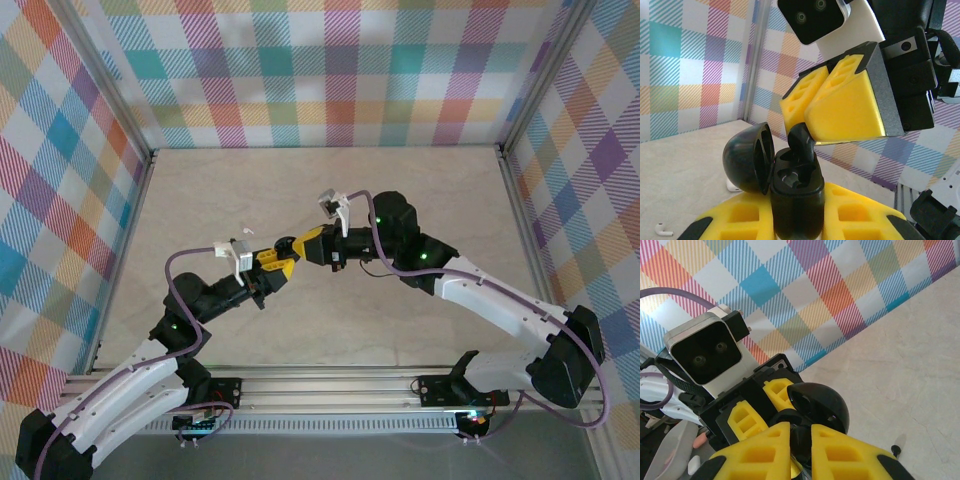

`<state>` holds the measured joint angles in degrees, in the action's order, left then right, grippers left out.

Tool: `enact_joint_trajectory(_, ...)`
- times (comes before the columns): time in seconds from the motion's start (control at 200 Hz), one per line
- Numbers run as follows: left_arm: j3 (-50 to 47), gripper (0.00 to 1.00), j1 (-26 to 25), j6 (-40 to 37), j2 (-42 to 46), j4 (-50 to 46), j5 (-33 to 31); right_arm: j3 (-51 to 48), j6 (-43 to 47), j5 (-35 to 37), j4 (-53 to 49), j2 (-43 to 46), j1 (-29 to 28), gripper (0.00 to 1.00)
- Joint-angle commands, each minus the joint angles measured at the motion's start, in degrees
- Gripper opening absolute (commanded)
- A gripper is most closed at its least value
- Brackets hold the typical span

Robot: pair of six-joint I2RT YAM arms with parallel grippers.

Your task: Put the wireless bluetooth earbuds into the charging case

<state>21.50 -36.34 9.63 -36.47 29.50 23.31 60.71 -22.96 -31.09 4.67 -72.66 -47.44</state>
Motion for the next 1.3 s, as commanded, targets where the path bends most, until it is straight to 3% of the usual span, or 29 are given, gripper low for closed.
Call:
enact_joint_trajectory(0.0, 3.33, 0.0, -0.5, -0.05, 1.31, 3.8, 1.04, 0.38, 2.17, -0.43, -5.58, -0.07, -0.84, 0.23)
enact_joint_trajectory(0.285, 3.2, 0.0, -0.58, -0.39, 1.92, 2.48, 0.95, 1.58, 1.27, 6.96, -8.7, 3.54, -0.81, 0.44)
enact_joint_trajectory(0.545, 3.99, 0.0, -0.66, -4.01, 4.96, -5.34, 1.39, 2.75, 0.74, 8.17, -10.8, 4.9, -0.8, 0.44)
enact_joint_trajectory(0.94, 3.74, 0.0, -0.66, -6.19, 8.53, -12.01, -0.21, 5.02, -4.03, 0.43, -7.3, -0.84, -1.56, 0.41)
enact_joint_trajectory(1.295, 1.38, 0.0, -0.66, -5.41, 19.05, -27.42, -7.59, 6.66, -4.36, 9.85, -14.81, -4.86, -1.6, 0.41)
